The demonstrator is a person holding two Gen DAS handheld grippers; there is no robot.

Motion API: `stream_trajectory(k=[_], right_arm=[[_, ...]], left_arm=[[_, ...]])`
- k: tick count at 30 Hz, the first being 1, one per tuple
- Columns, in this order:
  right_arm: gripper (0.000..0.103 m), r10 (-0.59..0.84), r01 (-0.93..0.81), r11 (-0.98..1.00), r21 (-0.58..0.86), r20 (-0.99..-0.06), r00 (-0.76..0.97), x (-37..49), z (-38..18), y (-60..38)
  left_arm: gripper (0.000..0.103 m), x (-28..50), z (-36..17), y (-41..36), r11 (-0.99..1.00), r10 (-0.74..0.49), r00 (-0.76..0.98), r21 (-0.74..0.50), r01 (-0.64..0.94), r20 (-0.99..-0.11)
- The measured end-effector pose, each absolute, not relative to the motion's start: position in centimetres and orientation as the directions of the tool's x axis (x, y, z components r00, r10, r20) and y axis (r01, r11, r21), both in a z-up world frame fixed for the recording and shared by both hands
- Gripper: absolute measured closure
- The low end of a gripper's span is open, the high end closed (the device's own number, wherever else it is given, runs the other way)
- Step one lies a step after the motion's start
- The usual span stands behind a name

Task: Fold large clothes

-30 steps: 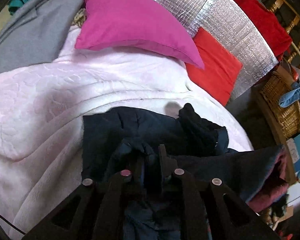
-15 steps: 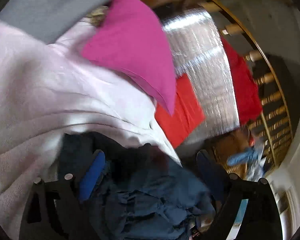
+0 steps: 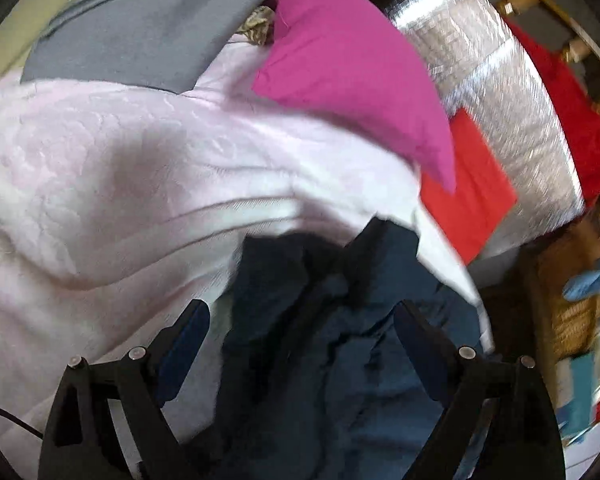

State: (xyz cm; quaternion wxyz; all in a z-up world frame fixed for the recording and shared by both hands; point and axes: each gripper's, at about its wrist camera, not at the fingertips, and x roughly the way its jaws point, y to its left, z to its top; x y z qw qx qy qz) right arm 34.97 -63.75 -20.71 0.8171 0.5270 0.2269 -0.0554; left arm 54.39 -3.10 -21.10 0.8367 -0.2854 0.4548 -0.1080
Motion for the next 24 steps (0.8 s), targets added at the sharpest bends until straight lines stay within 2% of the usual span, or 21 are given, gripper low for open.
stream_trajectory(k=[7, 9, 10, 11, 12, 13, 14, 17, 20, 22, 24], right_arm=[[0.035, 0.184, 0.366, 0.575, 0.732, -0.551, 0.814, 36.3, -21.1, -61.7], [0.053, 0.138, 0.389, 0.660, 0.643, -0.612, 0.778, 36.9, -20.8, -60.5], [0.057, 0.115, 0.399, 0.693, 0.600, -0.639, 0.761, 37.2, -20.7, -60.0], [0.068, 0.078, 0.412, 0.733, 0.541, -0.668, 0.740, 37.4, -20.6, -59.3], [0.078, 0.045, 0.424, 0.756, 0.498, -0.687, 0.726, 37.6, -20.5, -58.9], [0.079, 0.016, 0.435, 0.773, 0.461, -0.700, 0.714, 37.8, -20.3, -58.7], [0.083, -0.008, 0.444, 0.782, 0.437, -0.706, 0.708, 37.8, -20.2, -58.6], [0.086, -0.068, 0.463, 0.795, 0.392, -0.701, 0.710, 37.8, -19.5, -58.1], [0.088, -0.111, 0.485, 0.783, 0.389, -0.680, 0.725, 37.5, -19.2, -58.2], [0.087, -0.064, 0.488, 0.779, 0.394, -0.725, 0.686, 38.1, -21.0, -58.8], [0.084, -0.039, 0.491, 0.755, 0.435, -0.717, 0.696, 37.8, -21.4, -59.4]], left_arm=[[0.010, 53.2, -23.0, -5.0, 0.938, -0.286, 0.444, -0.343, -0.052, -0.849], [0.010, 52.7, -23.2, -5.8, 0.951, -0.268, 0.437, -0.308, -0.022, -0.858], [0.015, 52.5, -23.3, -6.3, 0.956, -0.263, 0.434, -0.293, -0.002, -0.862], [0.028, 52.4, -23.3, -6.7, 0.956, -0.269, 0.437, -0.292, 0.015, -0.858], [0.035, 52.3, -23.2, -7.0, 0.954, -0.282, 0.439, -0.299, 0.031, -0.853], [0.043, 52.3, -23.2, -7.3, 0.949, -0.300, 0.436, -0.312, 0.047, -0.848], [0.046, 52.2, -23.2, -7.4, 0.952, -0.292, 0.442, -0.303, 0.047, -0.848], [0.052, 52.3, -23.1, -7.1, 0.950, -0.291, 0.457, -0.309, 0.037, -0.841], [0.051, 52.4, -23.5, -7.2, 0.959, -0.267, 0.476, -0.280, 0.045, -0.838], [0.048, 52.7, -23.9, -7.2, 0.961, -0.256, 0.466, -0.275, 0.030, -0.847], [0.048, 53.0, -23.6, -7.2, 0.960, -0.258, 0.463, -0.279, 0.024, -0.848]])
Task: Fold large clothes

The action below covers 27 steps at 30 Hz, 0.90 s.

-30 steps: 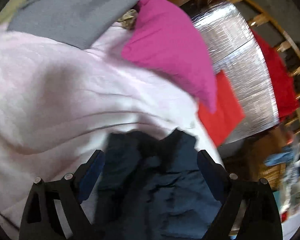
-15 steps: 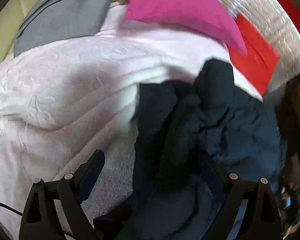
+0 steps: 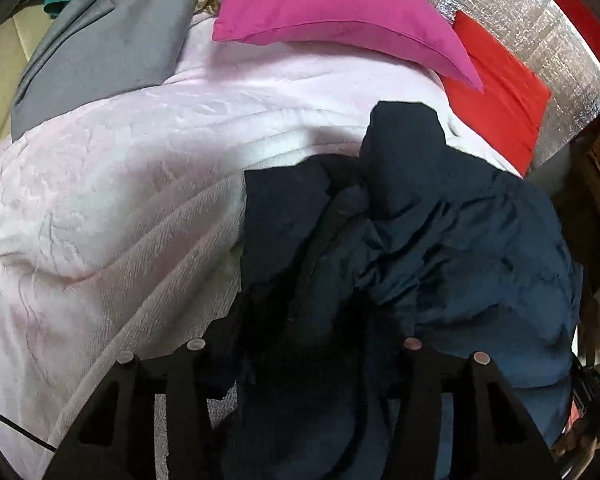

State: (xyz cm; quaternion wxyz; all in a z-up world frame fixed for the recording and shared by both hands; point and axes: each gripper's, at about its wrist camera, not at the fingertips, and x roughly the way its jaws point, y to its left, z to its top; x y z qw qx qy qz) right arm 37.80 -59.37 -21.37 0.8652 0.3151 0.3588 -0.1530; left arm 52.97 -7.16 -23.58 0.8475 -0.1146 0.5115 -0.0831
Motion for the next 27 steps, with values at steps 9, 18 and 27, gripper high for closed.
stream_trajectory(k=[9, 18, 27], right_arm=[[0.032, -0.028, 0.405, 0.740, 0.537, -0.578, 0.816, 37.8, -17.5, -60.4], [0.071, -0.039, 0.442, 0.822, 0.360, -0.738, 0.674, 46.3, -18.6, -59.3], [0.079, -0.109, 0.504, 0.804, 0.315, -0.755, 0.647, 47.6, -21.1, -59.4]], left_arm=[[0.035, 55.9, -20.0, -7.3, 0.930, -0.334, 0.582, -0.359, 0.076, -0.741], [0.035, 62.3, -21.3, -10.9, 0.954, -0.293, 0.530, -0.277, 0.110, -0.796], [0.044, 65.5, -24.5, -11.4, 0.976, -0.218, 0.536, -0.189, 0.109, -0.816]])
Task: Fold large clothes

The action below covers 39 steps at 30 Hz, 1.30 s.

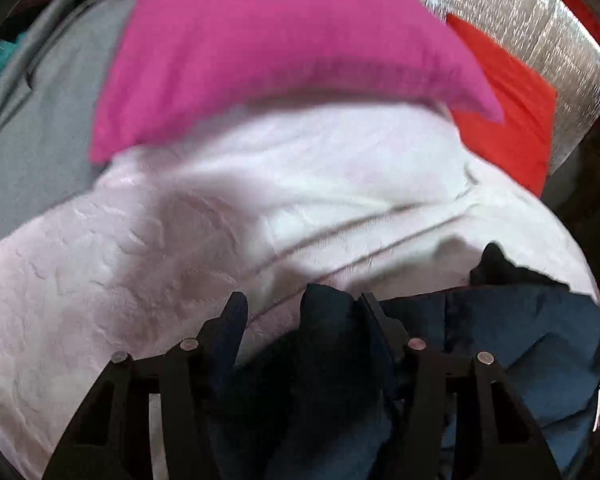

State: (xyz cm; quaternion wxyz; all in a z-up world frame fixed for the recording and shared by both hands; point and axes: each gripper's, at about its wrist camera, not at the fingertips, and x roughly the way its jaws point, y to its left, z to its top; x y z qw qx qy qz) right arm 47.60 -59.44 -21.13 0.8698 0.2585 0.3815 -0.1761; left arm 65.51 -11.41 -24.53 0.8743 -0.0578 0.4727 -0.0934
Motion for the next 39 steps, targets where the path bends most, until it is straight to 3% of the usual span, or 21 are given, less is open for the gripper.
stream_trajectory(k=[2, 4, 6, 7, 14, 17, 20, 34, 39], right_arm=[[0.074, -0.087, 0.514, 0.779, 0.359, -0.750, 0.656, 47.3, -21.3, -60.0], [0.063, -0.080, 0.516, 0.756, 0.403, -0.725, 0.684, 46.0, -20.6, -60.4], [0.038, -0.076, 0.511, 0.725, 0.461, -0.685, 0.725, 44.1, -20.0, -60.6], [0.035, -0.086, 0.506, 0.706, 0.496, -0.649, 0.756, 42.4, -19.5, -60.8], [0.033, -0.091, 0.465, 0.666, 0.583, -0.555, 0.827, 33.3, -17.6, -59.9], [0.032, -0.052, 0.444, 0.650, 0.616, -0.547, 0.835, 31.0, -17.9, -58.9], [0.030, -0.032, 0.432, 0.644, 0.632, -0.542, 0.840, 27.7, -17.9, -57.9], [0.020, 0.178, 0.341, 0.546, 0.765, -0.504, 0.845, 20.4, -20.4, -52.3], [0.020, 0.225, 0.345, 0.455, 0.821, -0.481, 0.847, 20.3, -22.4, -52.6]], left_arm=[[0.043, 65.5, -24.3, -11.1, 0.975, -0.219, 0.536, -0.194, 0.103, -0.816], [0.043, 65.2, -23.2, -10.5, 0.977, -0.210, 0.552, -0.193, 0.090, -0.807], [0.043, 64.2, -21.3, -9.8, 0.975, -0.219, 0.578, -0.204, 0.093, -0.786], [0.043, 63.8, -20.6, -9.5, 0.974, -0.222, 0.588, -0.208, 0.093, -0.778], [0.040, 58.4, -14.4, -8.3, 0.978, -0.204, 0.671, -0.181, 0.104, -0.713], [0.029, 54.9, -13.2, -8.5, 0.978, -0.208, 0.686, -0.175, 0.118, -0.698], [0.022, 49.8, -14.3, -7.9, 0.974, -0.217, 0.702, -0.196, 0.111, -0.679], [0.021, 36.5, -18.9, -5.7, 0.951, -0.299, 0.592, -0.283, 0.124, -0.748], [0.021, 36.8, -22.4, -4.0, 0.899, -0.383, 0.477, -0.438, -0.005, -0.791]])
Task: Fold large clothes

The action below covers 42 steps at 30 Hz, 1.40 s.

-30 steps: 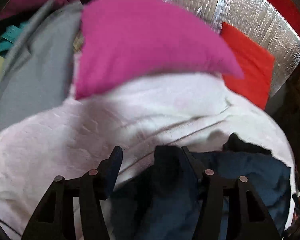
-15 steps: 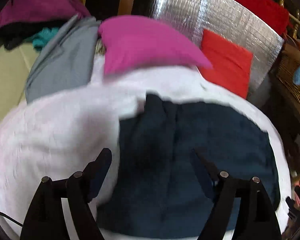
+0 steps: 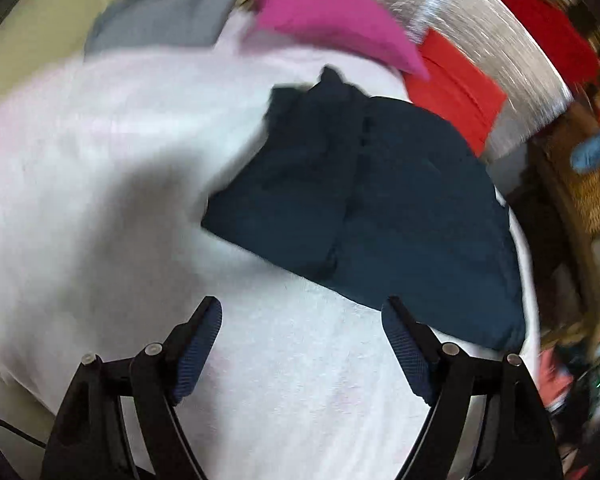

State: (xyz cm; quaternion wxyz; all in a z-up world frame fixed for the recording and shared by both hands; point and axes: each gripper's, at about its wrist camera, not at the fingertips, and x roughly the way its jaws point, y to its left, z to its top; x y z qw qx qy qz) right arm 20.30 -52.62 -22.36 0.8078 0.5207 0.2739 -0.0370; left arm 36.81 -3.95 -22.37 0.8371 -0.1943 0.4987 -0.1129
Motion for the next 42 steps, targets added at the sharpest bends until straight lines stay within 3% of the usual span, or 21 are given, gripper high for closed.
stream_trajectory(k=[10, 20, 24, 25, 27, 32, 38, 42], right_arm=[[0.020, 0.211, 0.405, 0.404, 0.820, -0.514, 0.831, 23.9, -24.4, -53.3], [0.012, 0.190, 0.399, 0.334, 0.854, -0.476, 0.859, 27.5, -26.4, -54.5], [0.012, 0.162, 0.398, 0.374, 0.838, -0.481, 0.862, 28.3, -26.4, -54.1], [0.015, 0.149, 0.405, 0.383, 0.830, -0.488, 0.860, 28.3, -26.3, -54.0], [0.039, 0.126, 0.439, 0.405, 0.802, -0.524, 0.842, 28.3, -26.3, -53.8], [0.053, 0.103, 0.444, 0.449, 0.775, -0.538, 0.836, 27.9, -25.4, -53.6], [0.066, 0.108, 0.409, 0.513, 0.754, -0.530, 0.841, 26.0, -23.4, -52.6], [0.068, 0.175, 0.378, 0.532, 0.758, -0.535, 0.827, 25.0, -23.6, -51.8]], left_arm=[[0.021, 41.9, -25.5, -3.5, 0.809, -0.426, 0.453, -0.554, -0.195, -0.783], [0.022, 44.8, -27.3, -3.1, 0.688, -0.529, 0.486, -0.687, -0.233, -0.695], [0.040, 45.1, -27.3, -3.5, 0.684, -0.540, 0.492, -0.697, -0.215, -0.683], [0.047, 45.2, -27.3, -3.5, 0.687, -0.534, 0.501, -0.695, -0.212, -0.681], [0.057, 45.1, -26.9, -3.5, 0.685, -0.533, 0.513, -0.699, -0.206, -0.673], [0.079, 44.6, -25.6, -3.5, 0.715, -0.516, 0.538, -0.681, -0.158, -0.667], [0.086, 44.0, -23.9, -2.9, 0.751, -0.505, 0.568, -0.655, -0.083, -0.650], [0.087, 43.8, -23.6, -1.7, 0.782, -0.478, 0.576, -0.620, -0.065, -0.663]])
